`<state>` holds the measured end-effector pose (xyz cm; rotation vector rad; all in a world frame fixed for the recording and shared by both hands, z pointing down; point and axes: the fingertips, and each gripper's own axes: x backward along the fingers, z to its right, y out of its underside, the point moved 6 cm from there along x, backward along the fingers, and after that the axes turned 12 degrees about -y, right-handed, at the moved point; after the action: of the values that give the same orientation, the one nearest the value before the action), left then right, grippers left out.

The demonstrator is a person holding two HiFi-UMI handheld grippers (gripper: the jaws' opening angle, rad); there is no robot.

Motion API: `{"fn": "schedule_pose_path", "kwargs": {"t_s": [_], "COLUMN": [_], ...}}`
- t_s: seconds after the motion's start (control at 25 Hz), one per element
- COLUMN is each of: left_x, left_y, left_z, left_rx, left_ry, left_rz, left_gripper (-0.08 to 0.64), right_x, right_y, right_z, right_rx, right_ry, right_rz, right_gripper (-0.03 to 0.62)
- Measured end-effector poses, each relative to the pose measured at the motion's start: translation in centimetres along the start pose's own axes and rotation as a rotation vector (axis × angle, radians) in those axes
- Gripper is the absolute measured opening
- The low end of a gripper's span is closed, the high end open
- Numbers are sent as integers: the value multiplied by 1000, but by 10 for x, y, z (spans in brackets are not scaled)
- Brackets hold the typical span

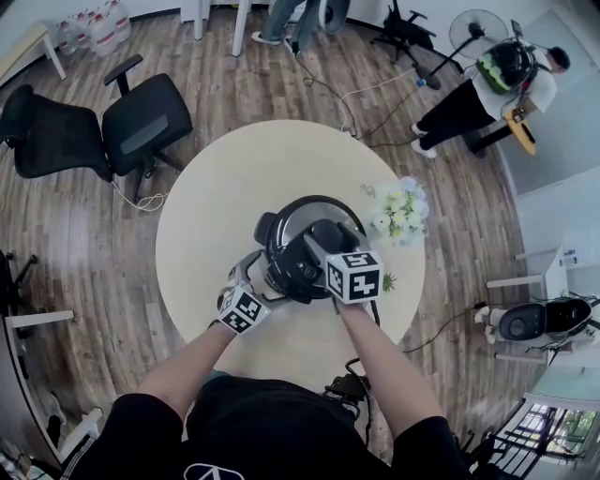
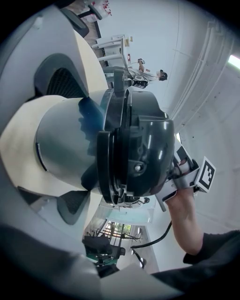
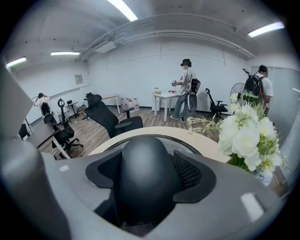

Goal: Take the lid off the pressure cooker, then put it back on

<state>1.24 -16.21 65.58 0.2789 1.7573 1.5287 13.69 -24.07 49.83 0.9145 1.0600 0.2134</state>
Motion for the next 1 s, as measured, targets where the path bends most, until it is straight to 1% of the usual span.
{"fn": "schedule_pose_path", "kwargs": {"t_s": [0.36,0.6,0.8,1.0], "left_x": [-2,1,2,1], "left_y": [-1,-1,-2,1], "left_z": [-1,0,-1,-1], "left_rx": [0,-4,-6,-3], "left_ry": [-3,-1,-3,-5], "left_rz": [3,3,4,1], "left_gripper": [591,591,591,591], "right_x": [36,77,112,143], "right_y": [-31,-35,-24,8], "right_z": [-8,-20,-25,-30], "right_rx": [3,7,4,7], "right_ry": [-5,-5,13,42], "right_rz": [22,48,52,64], "right_gripper": [337,336,334,333]}}
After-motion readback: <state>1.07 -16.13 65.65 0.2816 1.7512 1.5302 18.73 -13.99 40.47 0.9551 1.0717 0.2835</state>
